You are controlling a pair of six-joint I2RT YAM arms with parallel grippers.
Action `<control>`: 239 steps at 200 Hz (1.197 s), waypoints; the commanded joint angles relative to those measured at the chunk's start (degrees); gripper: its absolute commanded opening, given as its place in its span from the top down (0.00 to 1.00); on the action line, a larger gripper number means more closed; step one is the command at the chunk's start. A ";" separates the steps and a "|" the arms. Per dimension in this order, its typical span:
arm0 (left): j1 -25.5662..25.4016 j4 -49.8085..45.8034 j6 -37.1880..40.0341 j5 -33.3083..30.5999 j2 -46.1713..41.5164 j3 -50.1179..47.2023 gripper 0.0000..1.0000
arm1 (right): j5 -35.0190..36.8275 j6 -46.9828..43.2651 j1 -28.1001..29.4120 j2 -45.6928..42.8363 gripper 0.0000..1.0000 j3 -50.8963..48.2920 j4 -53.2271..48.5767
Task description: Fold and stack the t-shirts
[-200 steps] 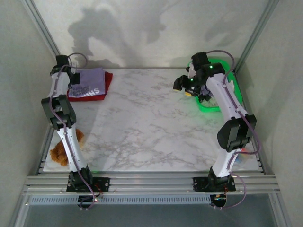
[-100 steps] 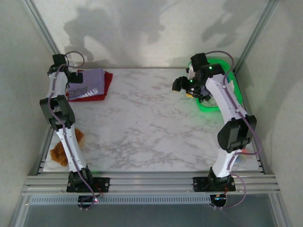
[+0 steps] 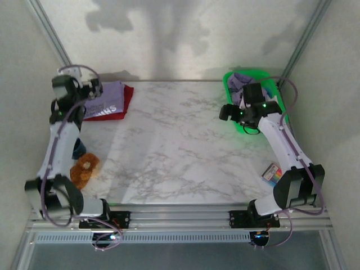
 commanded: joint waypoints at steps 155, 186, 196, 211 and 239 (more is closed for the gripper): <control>-9.23 50.50 -9.37 -16.60 -20.27 -57.81 0.00 | 17.88 -17.63 -1.46 -8.10 0.01 -48.42 78.24; -9.66 62.38 -8.97 -17.57 -8.83 -59.53 0.00 | 14.86 -17.57 -3.22 -7.73 0.01 -47.57 76.98; -9.74 66.33 -8.66 -18.44 -5.21 -59.29 0.00 | 13.42 -16.75 -4.22 -8.37 0.01 -47.28 75.00; -9.92 70.39 -7.99 -17.85 -1.24 -58.12 0.00 | 12.13 -14.54 -5.61 -9.53 0.01 -46.48 69.58; -9.93 72.45 -4.94 -16.56 5.27 -54.72 0.00 | 11.65 -16.57 -6.24 -9.93 0.01 -49.23 72.76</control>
